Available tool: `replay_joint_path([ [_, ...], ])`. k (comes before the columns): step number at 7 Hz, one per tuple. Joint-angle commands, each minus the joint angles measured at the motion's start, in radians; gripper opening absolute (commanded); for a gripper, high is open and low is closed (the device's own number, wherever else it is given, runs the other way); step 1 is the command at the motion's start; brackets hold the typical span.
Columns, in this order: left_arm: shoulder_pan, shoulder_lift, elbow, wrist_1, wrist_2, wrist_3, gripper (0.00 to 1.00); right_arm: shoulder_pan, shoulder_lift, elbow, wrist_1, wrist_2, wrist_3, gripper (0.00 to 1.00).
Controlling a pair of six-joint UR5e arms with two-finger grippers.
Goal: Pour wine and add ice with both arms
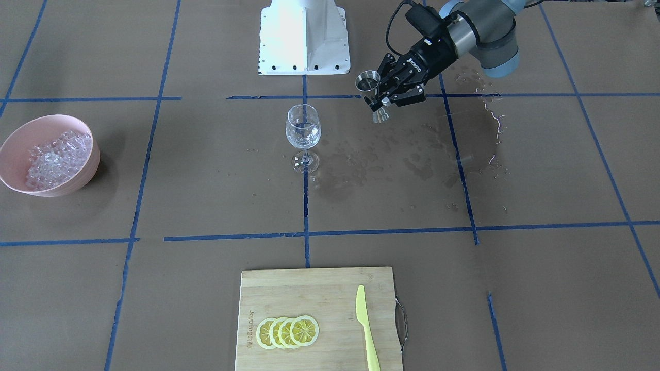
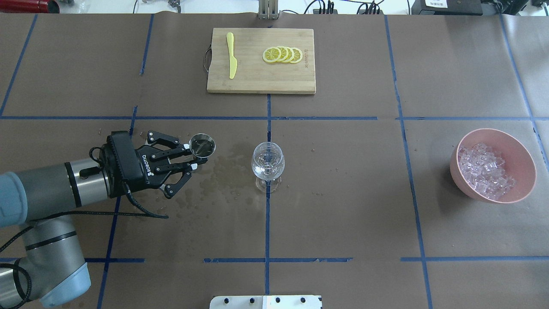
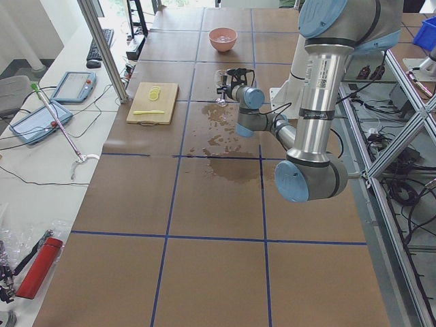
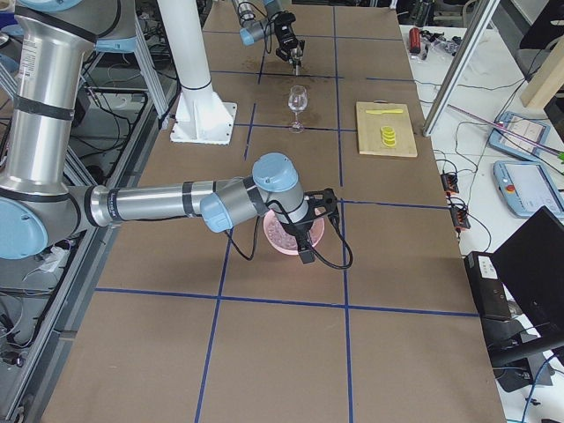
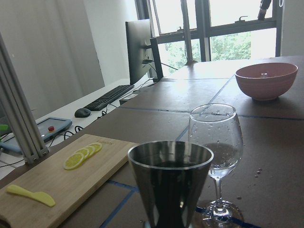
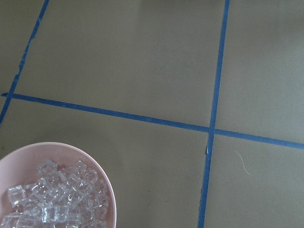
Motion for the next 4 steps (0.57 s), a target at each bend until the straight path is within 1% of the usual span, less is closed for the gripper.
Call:
replay_joint_path([
  [1,-0.013,-0.029,-0.011,0.104,-0.027,-0.004,0.0,0.0,-0.001,0.003,0.0,0.001,0.017,1.0],
  [3,-0.013,-0.068,-0.055,0.272,-0.029,-0.035,0.0,0.0,-0.001,0.0,0.0,0.001,0.016,1.0],
  [4,-0.012,-0.085,-0.057,0.317,-0.027,-0.044,0.0,0.0,-0.001,0.0,0.0,0.001,0.016,1.0],
])
